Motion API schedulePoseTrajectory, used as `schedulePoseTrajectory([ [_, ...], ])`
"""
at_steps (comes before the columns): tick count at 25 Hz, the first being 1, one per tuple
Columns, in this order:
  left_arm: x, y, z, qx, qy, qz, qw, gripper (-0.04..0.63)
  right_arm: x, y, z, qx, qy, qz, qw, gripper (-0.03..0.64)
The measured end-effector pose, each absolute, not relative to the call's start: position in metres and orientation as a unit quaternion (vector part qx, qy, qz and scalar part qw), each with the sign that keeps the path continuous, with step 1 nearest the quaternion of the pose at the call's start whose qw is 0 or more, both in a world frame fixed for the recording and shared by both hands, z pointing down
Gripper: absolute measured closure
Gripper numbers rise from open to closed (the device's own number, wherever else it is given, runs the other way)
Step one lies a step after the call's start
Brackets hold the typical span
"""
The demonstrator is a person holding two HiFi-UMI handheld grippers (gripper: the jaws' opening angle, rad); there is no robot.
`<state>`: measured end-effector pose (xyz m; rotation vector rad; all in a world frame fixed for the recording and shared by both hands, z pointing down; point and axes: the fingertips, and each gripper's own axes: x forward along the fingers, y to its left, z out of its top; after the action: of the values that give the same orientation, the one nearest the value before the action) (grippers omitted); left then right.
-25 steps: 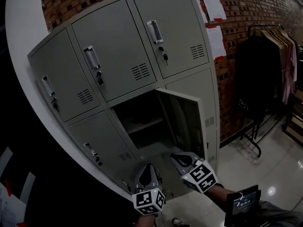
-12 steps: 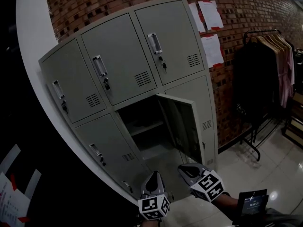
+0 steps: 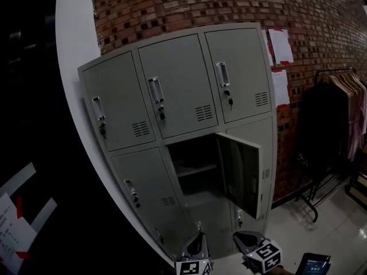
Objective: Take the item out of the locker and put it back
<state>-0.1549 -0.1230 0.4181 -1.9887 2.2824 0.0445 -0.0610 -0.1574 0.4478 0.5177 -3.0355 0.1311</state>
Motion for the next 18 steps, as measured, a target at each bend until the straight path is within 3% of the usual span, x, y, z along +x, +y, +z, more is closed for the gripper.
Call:
schedulePoseTrajectory([
  [18,-0.168,-0.093,0.435,-0.644,0.764,0.033,0.022,0.597,-0.064,-0.146,0.448,0.185,-0.982,0.045,0.016,0.627],
])
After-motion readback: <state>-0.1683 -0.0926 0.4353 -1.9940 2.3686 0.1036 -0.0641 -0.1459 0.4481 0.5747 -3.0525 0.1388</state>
